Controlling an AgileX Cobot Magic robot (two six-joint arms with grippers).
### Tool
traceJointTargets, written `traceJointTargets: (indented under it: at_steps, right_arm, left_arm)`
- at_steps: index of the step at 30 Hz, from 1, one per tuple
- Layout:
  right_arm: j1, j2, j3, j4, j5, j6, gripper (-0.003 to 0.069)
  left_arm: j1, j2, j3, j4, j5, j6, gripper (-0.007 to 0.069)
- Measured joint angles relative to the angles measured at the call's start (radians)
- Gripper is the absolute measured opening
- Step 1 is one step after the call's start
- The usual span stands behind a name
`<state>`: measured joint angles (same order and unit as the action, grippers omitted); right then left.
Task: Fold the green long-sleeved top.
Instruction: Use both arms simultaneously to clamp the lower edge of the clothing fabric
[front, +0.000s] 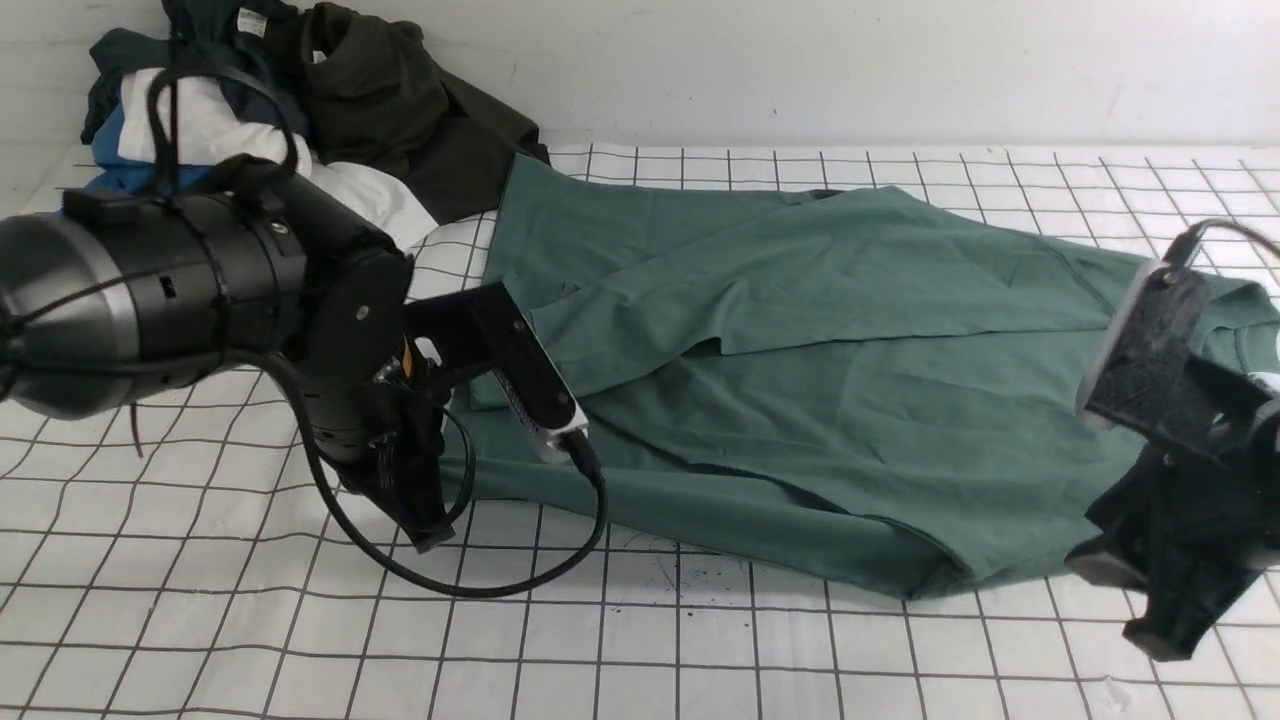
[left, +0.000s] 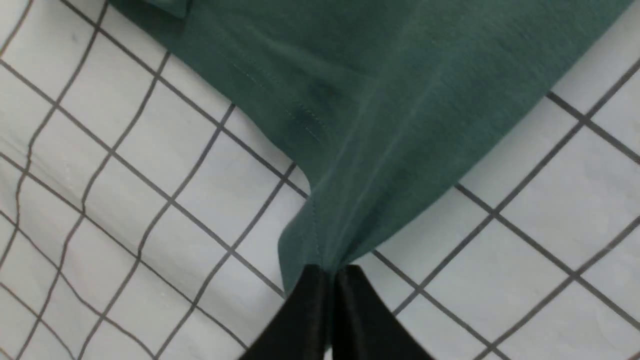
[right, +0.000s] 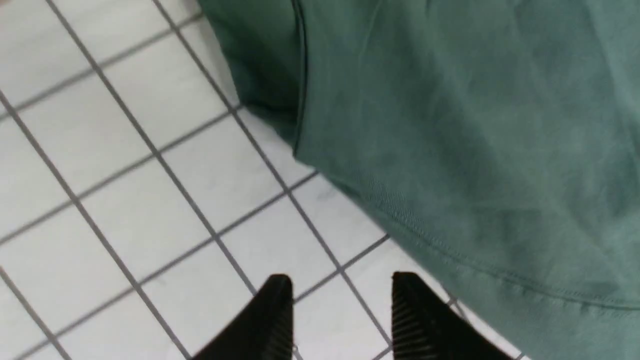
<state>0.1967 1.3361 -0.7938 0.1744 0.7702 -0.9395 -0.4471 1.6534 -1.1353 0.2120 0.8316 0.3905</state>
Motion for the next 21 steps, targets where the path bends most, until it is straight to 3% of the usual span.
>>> traceJointTargets:
  at_steps: [3, 4, 7, 9, 10, 13, 16, 19, 21]
  right_arm:
    - [0.000, 0.088, 0.000, -0.104, -0.010, 0.011, 0.0362]
    - [0.000, 0.142, 0.000, -0.206, -0.030, 0.033, 0.0382]
    - [0.000, 0.250, 0.000, -0.412, -0.123, 0.156, 0.0379]
    - [0.000, 0.290, 0.000, -0.483, -0.169, 0.216, 0.0364]
    - [0.000, 0.333, 0.000, -0.578, -0.208, 0.297, 0.0332]
    - [0.001, 0.369, -0.006, -0.694, -0.227, 0.407, 0.0275]
    - [0.006, 0.397, -0.012, -0.874, -0.235, 0.669, 0.0125]
    - [0.008, 0.392, -0.008, -0.957, -0.217, 0.837, 0.0025]
    - [0.008, 0.367, -0.007, -0.967, -0.198, 0.890, 0.0002]
  left_arm:
    - [0.004, -0.005, 0.000, -0.003, 0.000, 0.002, -0.0007]
    - [0.004, -0.008, 0.000, -0.004, 0.000, 0.002, -0.0007]
    - [0.004, -0.009, 0.000, -0.006, 0.000, 0.002, -0.0006]
    - [0.004, -0.009, 0.000, -0.007, 0.000, 0.002, -0.0006]
    - [0.004, -0.009, 0.000, -0.007, 0.000, 0.002, -0.0006]
    - [0.004, -0.009, 0.000, -0.008, 0.000, 0.002, -0.0006]
    - [0.004, -0.009, 0.000, -0.011, 0.011, 0.002, -0.0006]
    - [0.004, -0.011, 0.000, -0.020, 0.041, 0.002, -0.0006]
    - [0.004, -0.017, 0.000, -0.022, 0.064, 0.002, -0.0006]
